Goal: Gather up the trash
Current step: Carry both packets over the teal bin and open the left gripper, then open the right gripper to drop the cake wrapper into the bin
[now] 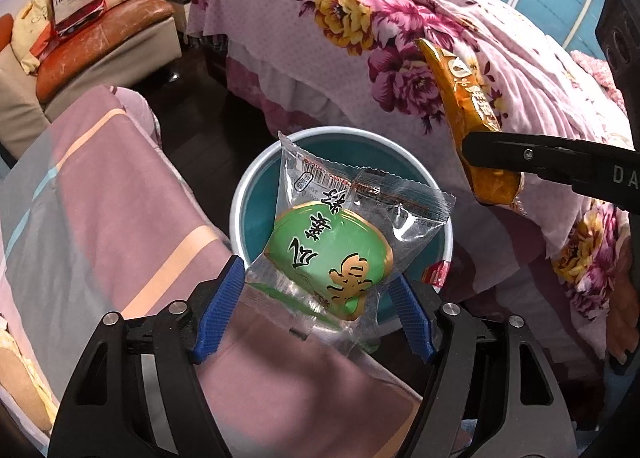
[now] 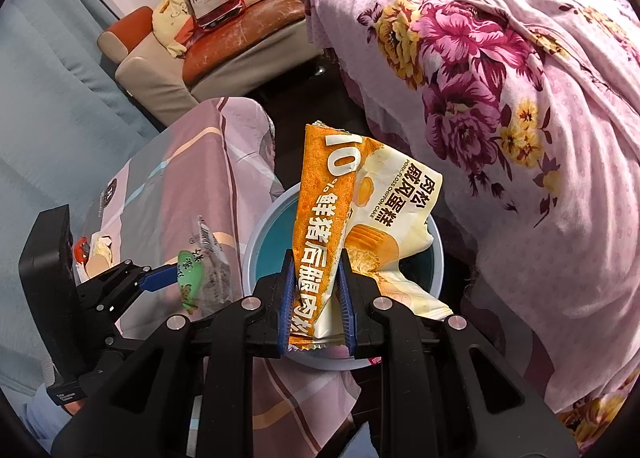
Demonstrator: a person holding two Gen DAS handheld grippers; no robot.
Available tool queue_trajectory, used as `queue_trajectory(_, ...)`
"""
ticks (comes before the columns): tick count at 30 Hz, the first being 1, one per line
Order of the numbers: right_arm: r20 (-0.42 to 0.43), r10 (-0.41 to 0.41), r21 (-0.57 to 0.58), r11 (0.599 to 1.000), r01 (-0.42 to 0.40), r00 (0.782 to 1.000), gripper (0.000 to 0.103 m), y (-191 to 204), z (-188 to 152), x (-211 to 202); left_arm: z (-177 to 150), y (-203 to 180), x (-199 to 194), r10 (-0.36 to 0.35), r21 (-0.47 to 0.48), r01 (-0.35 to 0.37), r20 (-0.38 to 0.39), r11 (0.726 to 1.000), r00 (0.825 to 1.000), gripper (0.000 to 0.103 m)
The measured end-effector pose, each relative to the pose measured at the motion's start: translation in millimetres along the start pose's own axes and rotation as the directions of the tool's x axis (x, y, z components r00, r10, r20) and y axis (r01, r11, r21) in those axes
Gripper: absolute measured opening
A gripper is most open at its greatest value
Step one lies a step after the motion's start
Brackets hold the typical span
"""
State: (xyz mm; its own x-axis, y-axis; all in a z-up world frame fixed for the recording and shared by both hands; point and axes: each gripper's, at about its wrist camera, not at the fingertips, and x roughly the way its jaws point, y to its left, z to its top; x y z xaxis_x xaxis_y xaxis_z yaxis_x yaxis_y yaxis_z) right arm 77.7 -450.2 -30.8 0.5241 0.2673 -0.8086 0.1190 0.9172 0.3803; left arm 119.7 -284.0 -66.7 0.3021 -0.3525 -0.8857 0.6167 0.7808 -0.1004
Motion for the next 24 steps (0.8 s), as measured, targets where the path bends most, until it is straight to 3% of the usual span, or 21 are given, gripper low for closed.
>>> queue_trajectory(7, -0.002, -0.01, 0.005, 1.0, 0.01, 1.0, 0.019, 0, 2, 1, 2, 1, 2, 0.027, -0.007, -0.027, 0.009, 1.0, 1.0, 0.088)
queue_trajectory(24, -0.037, -0.025, -0.015, 1.0, 0.024, 0.999, 0.02, 15, 6, 19, -10, 40, -11, 0.043, -0.128, -0.041, 0.014, 0.991, 0.999, 0.092)
